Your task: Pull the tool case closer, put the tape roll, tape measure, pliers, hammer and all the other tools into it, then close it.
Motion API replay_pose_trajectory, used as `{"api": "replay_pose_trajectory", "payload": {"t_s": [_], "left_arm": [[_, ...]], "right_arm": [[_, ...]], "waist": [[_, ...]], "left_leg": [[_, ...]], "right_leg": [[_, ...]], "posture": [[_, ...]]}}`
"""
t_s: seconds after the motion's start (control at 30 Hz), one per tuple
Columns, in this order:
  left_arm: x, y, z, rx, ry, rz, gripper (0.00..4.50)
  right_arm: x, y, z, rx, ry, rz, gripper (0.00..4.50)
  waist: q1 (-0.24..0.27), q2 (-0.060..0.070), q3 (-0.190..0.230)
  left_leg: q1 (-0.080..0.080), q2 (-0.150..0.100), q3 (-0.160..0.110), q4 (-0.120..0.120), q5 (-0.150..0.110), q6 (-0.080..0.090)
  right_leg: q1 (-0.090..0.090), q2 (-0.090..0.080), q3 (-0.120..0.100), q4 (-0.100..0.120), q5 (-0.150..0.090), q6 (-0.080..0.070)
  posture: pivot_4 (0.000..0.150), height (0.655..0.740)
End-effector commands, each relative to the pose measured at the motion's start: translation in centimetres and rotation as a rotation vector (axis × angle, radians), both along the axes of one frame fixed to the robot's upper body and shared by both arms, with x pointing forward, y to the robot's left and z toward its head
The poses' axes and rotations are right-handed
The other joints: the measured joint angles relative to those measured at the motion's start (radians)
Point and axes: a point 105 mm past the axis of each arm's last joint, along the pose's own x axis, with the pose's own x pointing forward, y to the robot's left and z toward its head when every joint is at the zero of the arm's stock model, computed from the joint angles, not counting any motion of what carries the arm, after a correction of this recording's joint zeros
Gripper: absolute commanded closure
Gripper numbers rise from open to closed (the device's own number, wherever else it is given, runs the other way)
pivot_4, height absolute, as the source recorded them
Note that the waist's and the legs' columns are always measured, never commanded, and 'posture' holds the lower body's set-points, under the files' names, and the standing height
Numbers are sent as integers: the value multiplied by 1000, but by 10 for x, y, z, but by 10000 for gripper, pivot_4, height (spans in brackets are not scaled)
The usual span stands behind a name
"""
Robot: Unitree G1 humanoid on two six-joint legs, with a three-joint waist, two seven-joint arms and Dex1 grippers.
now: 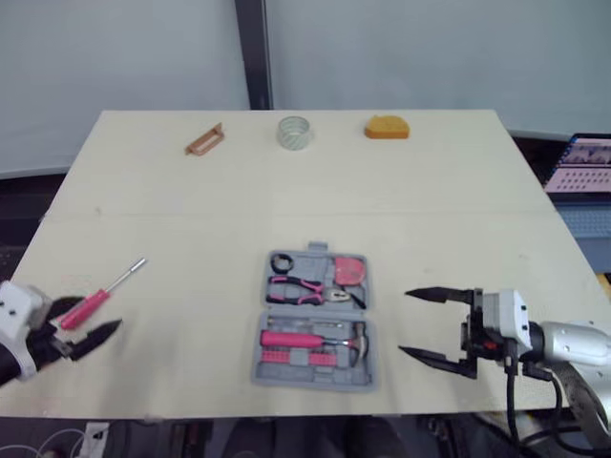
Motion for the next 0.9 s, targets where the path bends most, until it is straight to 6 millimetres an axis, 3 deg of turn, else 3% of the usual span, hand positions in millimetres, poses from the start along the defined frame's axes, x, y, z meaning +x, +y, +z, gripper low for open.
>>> {"api": "replay_pose_trajectory", "payload": {"t_s": [0.03,0.23,0.5,0.9], "left_arm": [[11,12,-2,53,49,-21,469],[33,34,-7,116,107,18,469],[52,51,-26,140,195,73,469],[52,53,-62,158,300,72,469]], "right_arm": [[1,1,5,-3,-26,-14,0],[-1,-1,7,-12,-34,-45,0],[-5,-3,10,-18,-35,-79,0],[-9,-8,13,-33,-37,-115,0]], "waist": [[0,0,1],[-3,0,1],[-3,-3,0],[-7,-4,-1]], "left_leg": [[-1,0,0,0,0,0],[-11,1,6,2,1,0],[-11,6,19,3,1,-1],[-9,9,25,3,1,-1]], "right_leg": [[-1,0,0,1,0,0],[-18,0,0,13,0,0],[-31,-1,0,27,0,0],[-36,0,0,31,0,0]], "posture": [[1500,7400],[1500,7400],[1500,7400],[1500,7400]]}}
